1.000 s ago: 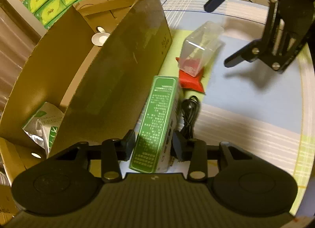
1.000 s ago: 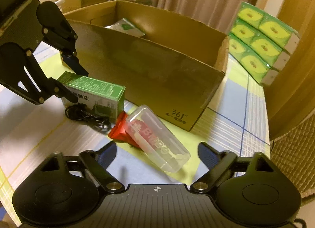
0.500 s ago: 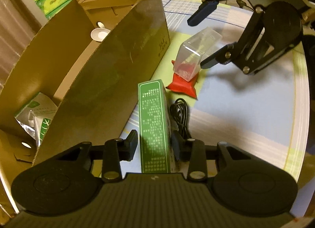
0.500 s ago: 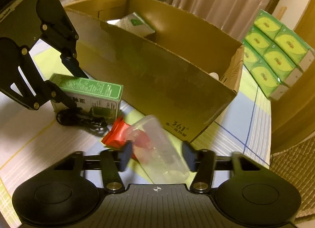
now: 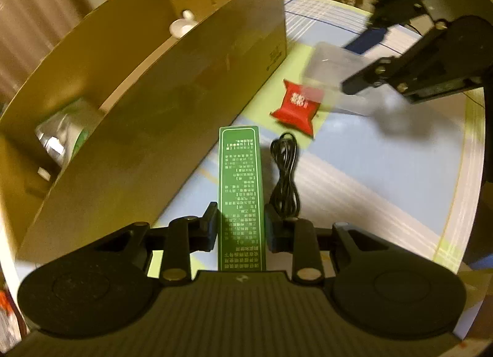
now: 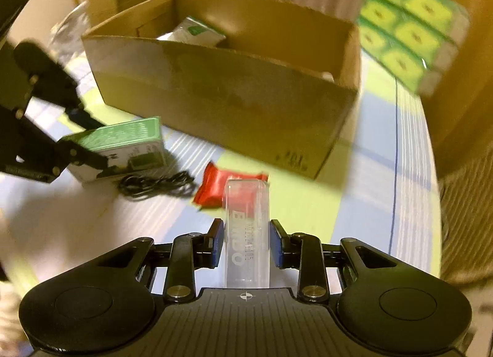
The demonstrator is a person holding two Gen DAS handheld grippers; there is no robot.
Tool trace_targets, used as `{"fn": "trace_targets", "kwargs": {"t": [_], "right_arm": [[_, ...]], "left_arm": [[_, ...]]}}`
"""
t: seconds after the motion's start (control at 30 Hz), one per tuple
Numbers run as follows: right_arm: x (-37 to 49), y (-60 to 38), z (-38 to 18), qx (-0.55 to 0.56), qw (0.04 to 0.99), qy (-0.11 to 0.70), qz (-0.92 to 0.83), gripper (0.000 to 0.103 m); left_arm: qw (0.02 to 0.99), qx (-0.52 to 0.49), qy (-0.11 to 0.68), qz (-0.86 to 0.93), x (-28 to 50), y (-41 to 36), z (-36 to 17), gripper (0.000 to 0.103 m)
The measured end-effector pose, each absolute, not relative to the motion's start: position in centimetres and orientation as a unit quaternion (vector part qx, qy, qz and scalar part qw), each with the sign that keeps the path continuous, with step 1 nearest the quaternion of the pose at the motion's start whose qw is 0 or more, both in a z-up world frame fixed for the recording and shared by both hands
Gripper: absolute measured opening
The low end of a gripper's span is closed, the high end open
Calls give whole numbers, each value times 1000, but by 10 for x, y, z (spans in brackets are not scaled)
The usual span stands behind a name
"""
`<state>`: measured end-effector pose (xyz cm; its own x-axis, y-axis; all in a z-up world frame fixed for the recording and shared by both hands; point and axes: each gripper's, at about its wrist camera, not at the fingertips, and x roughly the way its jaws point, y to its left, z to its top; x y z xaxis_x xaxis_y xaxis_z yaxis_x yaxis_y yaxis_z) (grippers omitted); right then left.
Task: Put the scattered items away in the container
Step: 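Lift and hold the green medicine box and clear bottle with both grippers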
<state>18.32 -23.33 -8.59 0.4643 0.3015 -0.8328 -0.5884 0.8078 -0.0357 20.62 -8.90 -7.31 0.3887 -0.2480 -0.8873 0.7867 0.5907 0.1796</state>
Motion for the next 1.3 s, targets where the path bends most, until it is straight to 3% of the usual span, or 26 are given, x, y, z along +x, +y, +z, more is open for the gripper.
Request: {"fn": "trace_targets", "kwargs": {"t": [0.17,0.5,1.3], "right_arm": [[164,-240,-82,-88,833,489,244,29],[131,-220,-85,-119,825,498,240,29],[140,-224,-102,-121,815,515,237,34]], "left_arm": [[786,258,470,-308,183,-67,-71,25],[807,162,499,-272,141,-42,-72,25],[787,187,517,-280,161,-60,-88,27]]}}
